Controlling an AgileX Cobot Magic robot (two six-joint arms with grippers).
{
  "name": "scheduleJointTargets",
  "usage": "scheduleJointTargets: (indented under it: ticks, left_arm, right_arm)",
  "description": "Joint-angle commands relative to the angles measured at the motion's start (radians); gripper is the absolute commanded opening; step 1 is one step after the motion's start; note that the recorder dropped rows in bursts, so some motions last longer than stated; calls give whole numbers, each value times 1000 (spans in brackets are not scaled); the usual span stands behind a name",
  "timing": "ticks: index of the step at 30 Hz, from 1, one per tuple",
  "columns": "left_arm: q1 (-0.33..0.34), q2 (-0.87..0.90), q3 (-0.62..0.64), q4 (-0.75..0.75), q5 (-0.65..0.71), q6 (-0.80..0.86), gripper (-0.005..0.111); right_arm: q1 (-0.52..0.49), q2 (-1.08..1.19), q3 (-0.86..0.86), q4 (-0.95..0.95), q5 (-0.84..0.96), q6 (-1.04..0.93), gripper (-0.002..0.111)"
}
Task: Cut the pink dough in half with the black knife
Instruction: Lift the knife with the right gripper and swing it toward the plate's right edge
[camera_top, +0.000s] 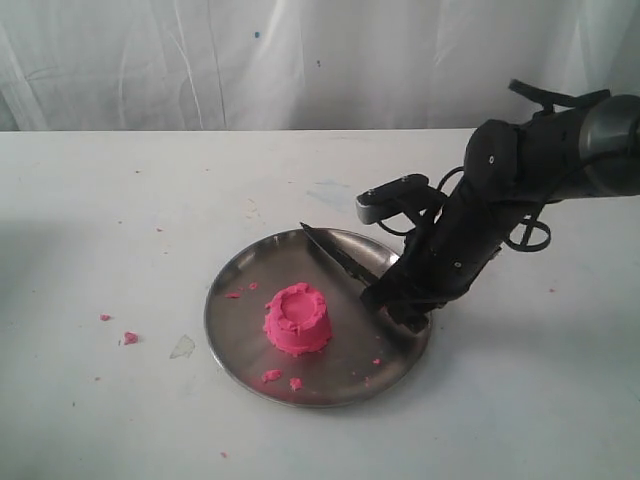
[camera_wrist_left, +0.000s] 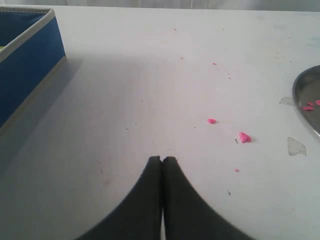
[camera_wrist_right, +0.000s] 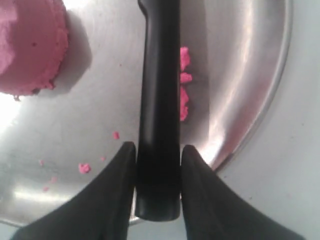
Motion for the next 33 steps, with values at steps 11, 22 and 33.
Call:
scheduleJointTargets:
  ticks: [11,22,33]
  left_arm:
    - [-1,-4,0,-7,-2,-5,0]
    - [-1,-4,0,-7,-2,-5,0]
    - [-1,-4,0,-7,-2,-8,0]
  right_arm:
    - [1,-13,9,-4,322,21,0]
    - [1,-13,9,-2,407,67,0]
    - [1,-11,9,-2,317,67,0]
